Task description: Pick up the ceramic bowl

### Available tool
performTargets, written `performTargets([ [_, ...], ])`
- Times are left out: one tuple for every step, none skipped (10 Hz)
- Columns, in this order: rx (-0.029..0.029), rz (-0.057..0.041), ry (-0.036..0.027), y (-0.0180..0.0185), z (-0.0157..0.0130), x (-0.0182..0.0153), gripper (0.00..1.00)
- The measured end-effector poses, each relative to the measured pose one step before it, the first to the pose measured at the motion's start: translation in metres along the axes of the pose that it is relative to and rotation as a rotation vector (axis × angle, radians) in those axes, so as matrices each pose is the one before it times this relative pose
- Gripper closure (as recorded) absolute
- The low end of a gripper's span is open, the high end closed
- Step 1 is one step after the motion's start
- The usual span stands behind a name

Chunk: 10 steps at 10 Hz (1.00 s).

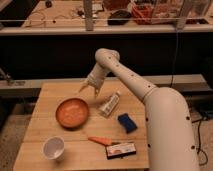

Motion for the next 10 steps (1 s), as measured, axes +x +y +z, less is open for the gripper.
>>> performTargets([
  [-0.00815,-0.00002,-0.00596,0.00065,0.00277,-0.00034,0.60],
  [-0.00579,-0.00285,-0.00191,0.00079,0.00424,-0.00075,0.63],
  [-0.00878,-0.00822,-0.00381,0.00049,0.00502,-0.00417,0.61],
  [-0.00447,-0.00349,-0.00047,-0.00011,0.00076,-0.00112,0.54],
  [-0.00294,-0.00246,-0.00092,-0.00036,0.00037,-0.00011,0.47],
  [-0.00736,-0.00184,-0.00308,0.00042,-0.00180,-0.00054,0.34],
  [-0.00741,0.00002,-0.00443,0.00132,-0.00037,-0.00045,0.28],
  [-0.00476,-0.00528,-0.00003,-0.00551,-0.00241,0.00078,0.26],
  [-0.00786,-0.00994,-0.00402,-0.00695,-0.00028,-0.00215,0.29],
  [-0.00492,-0.00247,-0.00047,-0.00097,0.00080,-0.00026,0.33],
])
